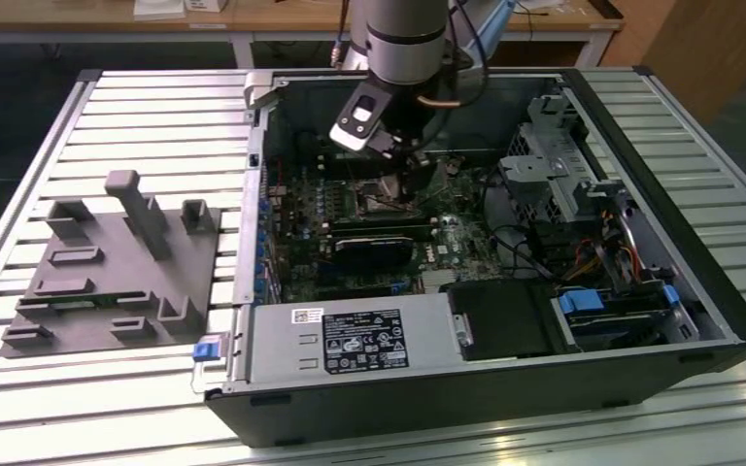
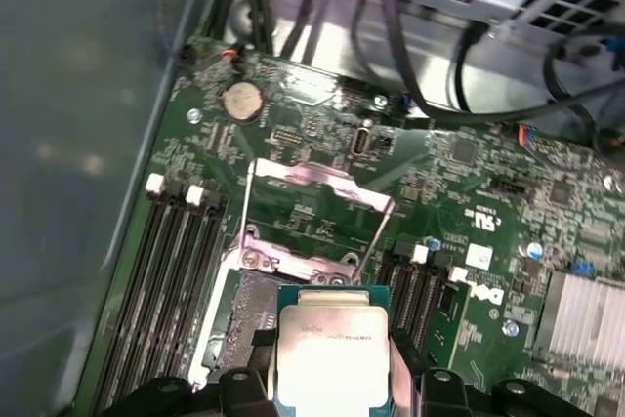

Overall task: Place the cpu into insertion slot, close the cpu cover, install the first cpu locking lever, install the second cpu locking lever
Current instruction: 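Place the cpu into insertion slot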

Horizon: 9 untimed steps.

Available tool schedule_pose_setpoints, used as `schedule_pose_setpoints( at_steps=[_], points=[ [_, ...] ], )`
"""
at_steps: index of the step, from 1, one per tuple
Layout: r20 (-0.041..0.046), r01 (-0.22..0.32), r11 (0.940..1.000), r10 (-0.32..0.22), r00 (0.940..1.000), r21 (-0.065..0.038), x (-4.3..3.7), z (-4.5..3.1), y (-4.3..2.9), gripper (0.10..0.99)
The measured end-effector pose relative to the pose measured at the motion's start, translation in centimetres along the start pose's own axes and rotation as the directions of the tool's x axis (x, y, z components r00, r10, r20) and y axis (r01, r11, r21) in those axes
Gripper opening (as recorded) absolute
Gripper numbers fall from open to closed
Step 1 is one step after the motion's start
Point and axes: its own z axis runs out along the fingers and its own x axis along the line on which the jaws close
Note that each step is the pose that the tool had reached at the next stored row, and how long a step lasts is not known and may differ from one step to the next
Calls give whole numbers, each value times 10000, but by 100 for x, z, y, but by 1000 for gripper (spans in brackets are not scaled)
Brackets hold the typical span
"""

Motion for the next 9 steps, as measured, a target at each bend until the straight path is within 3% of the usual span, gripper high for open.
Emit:
schedule_pose_setpoints(
  at_steps=[4,9],
  points=[
    [55,-636,9980,636,9980,16,0,3,0,541],
    [119,-1446,9895,1446,9894,29,0,8,0,541]
  ],
)
